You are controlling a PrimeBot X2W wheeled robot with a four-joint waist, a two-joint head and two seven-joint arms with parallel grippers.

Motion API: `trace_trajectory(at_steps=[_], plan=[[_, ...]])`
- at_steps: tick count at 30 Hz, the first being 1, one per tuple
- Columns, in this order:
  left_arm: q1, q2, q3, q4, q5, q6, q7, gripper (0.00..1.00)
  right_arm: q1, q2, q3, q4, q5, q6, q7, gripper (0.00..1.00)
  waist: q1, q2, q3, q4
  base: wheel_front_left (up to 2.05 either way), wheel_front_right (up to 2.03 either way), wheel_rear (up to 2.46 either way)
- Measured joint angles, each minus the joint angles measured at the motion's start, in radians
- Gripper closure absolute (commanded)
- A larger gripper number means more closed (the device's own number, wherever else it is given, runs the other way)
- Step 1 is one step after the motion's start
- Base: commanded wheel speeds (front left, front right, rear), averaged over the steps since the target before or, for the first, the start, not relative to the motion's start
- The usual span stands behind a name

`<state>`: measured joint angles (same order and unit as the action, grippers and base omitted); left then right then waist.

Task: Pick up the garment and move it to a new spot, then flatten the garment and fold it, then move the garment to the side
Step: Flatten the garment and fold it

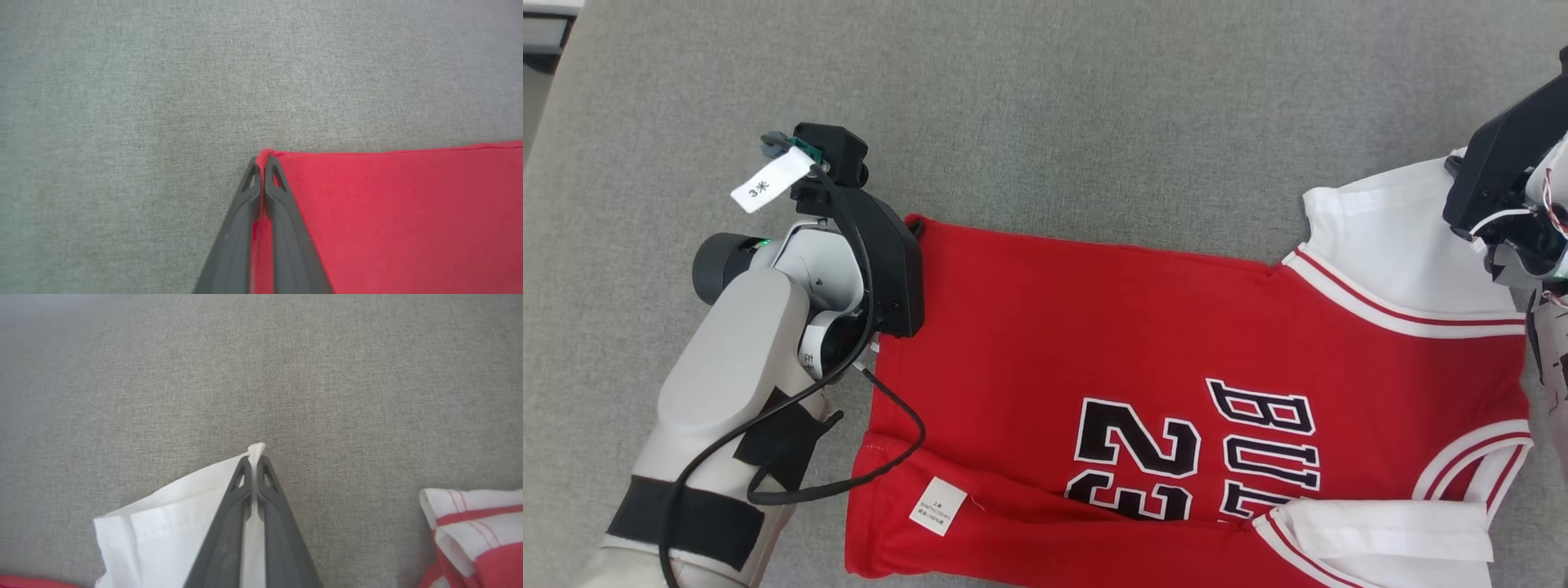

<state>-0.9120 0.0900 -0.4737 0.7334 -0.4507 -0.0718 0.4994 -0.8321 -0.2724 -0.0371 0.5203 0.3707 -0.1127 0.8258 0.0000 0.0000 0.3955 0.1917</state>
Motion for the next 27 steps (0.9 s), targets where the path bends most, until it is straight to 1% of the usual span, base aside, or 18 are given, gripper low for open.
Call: trace_trajectory(at_steps=[7,10,17,23,27], plan=[[0.003,0.013,0.0,0.018,0.0,-0.009,-0.036,1.0,0.014,0.016,-0.034,-0.017,0.042,0.018,-0.057,1.0,0.0,0.0,-0.042,-0.014,0.0,0.0,0.0],[0.007,0.013,-0.002,0.021,0.0,-0.01,-0.053,1.0,0.048,0.011,-0.05,-0.024,0.056,0.036,-0.071,1.0,0.0,0.0,-0.062,-0.021,0.0,0.0,0.0],[0.076,0.018,-0.021,0.018,0.0,-0.026,-0.095,1.0,0.198,0.011,-0.065,-0.084,0.116,0.113,-0.088,1.0,-0.0001,0.0,-0.114,-0.035,0.0,0.0,0.0],[0.14,0.051,-0.028,-0.001,0.002,-0.027,-0.139,1.0,0.317,0.033,-0.081,-0.2,0.179,0.179,-0.101,1.0,-0.0001,0.0,-0.165,-0.042,0.0,0.0,0.0],[0.2,0.056,-0.029,-0.013,0.001,-0.034,-0.166,1.0,0.43,0.048,-0.085,-0.296,0.22,0.199,-0.095,1.0,-0.0001,0.0,-0.201,-0.047,0.0,0.0,0.0]])
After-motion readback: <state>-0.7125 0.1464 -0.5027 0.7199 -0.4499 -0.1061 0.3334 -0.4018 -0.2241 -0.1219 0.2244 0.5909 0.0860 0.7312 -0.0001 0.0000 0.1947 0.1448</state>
